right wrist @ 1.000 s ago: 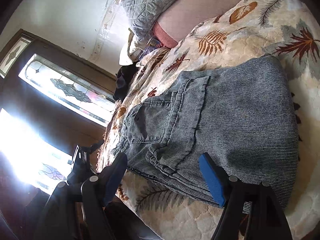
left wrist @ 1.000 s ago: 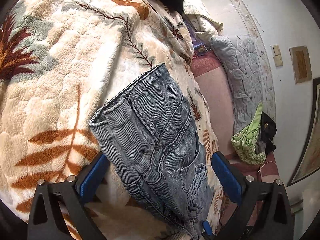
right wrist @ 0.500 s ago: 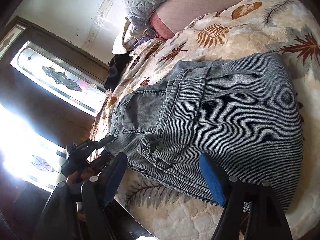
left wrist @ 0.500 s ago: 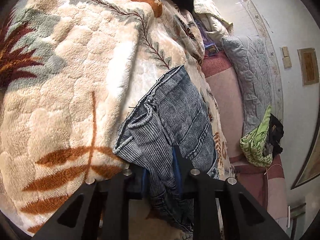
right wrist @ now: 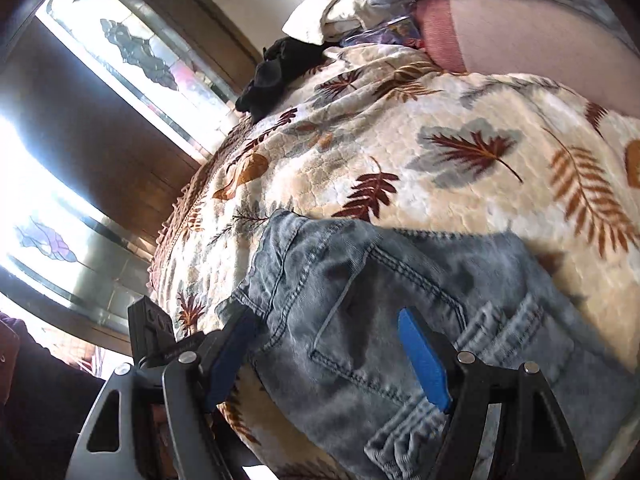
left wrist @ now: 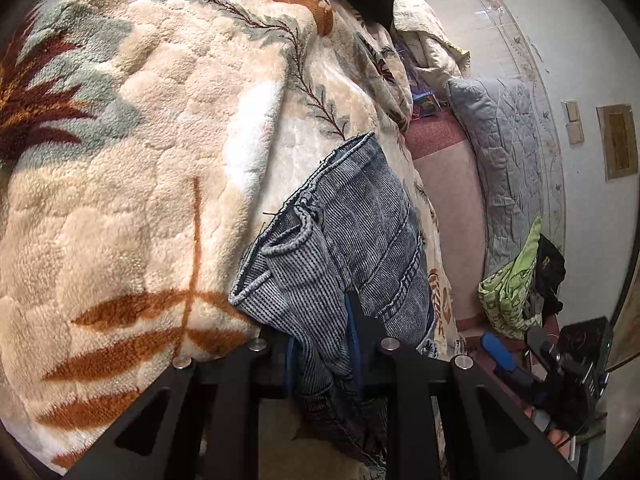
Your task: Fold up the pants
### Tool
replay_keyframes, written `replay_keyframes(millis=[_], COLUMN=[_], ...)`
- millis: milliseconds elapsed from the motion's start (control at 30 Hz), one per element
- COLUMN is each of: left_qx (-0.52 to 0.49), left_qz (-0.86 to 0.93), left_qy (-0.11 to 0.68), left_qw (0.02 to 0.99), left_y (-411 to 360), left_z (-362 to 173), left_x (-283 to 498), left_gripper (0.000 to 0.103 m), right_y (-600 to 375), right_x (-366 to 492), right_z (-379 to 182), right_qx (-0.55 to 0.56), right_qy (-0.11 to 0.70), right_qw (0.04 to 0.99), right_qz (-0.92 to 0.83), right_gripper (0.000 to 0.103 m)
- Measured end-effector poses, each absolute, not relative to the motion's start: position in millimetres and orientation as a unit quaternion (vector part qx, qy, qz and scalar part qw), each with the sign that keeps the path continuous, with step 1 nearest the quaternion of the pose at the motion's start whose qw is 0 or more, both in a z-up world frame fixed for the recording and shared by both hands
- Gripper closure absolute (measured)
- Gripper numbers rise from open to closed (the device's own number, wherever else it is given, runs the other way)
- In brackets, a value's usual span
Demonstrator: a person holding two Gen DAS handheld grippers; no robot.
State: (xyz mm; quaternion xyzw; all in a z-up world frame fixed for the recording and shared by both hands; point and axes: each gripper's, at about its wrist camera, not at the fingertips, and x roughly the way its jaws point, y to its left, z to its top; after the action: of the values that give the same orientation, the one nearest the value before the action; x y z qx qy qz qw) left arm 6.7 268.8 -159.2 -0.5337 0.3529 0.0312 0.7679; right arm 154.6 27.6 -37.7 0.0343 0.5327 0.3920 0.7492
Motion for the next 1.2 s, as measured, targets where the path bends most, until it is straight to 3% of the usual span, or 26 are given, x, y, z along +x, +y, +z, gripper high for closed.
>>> replay_keyframes(millis=[233, 300, 467, 567, 667, 800, 933, 1133, 1200], left_qx=[-0.525, -0.526, -0.523, -0.524, -0.523, -0.518, -0.519, -0.513, -0.511], left_qz=[0.032, 0.031, 0.027, 0.031, 0.033, 0.040, 0.046, 0.047, 0.049], left_qy=[0.350, 0.349, 0.349, 0.348, 0.348, 0.347, 0.348, 0.348, 0.350], left_qw=[0.775, 0.775, 0.777, 0.777, 0.778, 0.781, 0.779, 0.783, 0.784], left_y=[267.1, 266.9, 268.7, 268.6, 268.2, 265.8, 264.9, 263.7, 263.2], left_z=[-159.2, -160.0, -161.2, -160.8, -160.2, -158.7, -159.4, -157.7, -156.7], left_x=[6.9, 6.9, 10.1, 11.3, 12.2, 13.6, 13.9, 13.3, 14.5], left_gripper=[0.079, 0.079, 0.079, 0.079, 0.079, 0.080, 0.080, 0.080, 0.080], right_y=[150.0, 178.1, 211.5, 185.0, 116.4, 31.1, 9.7, -10.8, -12.9], right_x=[195.7, 202.9, 217.4, 216.2, 200.5, 155.6, 120.3, 110.9, 103.8], right_z=[-66.1, -77.4, -98.1, -92.5, -82.0, -94.7, -136.9, -99.4, -109.5], right_qx=[-0.093, -0.130, -0.154, -0.082, 0.057, 0.179, 0.175, 0.220, 0.230], right_qy=[0.567, 0.569, 0.576, 0.569, 0.556, 0.583, 0.657, 0.600, 0.610], right_qw=[0.711, 0.701, 0.691, 0.711, 0.739, 0.729, 0.683, 0.714, 0.702], right_qz=[0.406, 0.410, 0.410, 0.404, 0.377, 0.310, 0.268, 0.286, 0.287], right_gripper=[0.027, 0.032, 0.035, 0.035, 0.035, 0.034, 0.029, 0.030, 0.028])
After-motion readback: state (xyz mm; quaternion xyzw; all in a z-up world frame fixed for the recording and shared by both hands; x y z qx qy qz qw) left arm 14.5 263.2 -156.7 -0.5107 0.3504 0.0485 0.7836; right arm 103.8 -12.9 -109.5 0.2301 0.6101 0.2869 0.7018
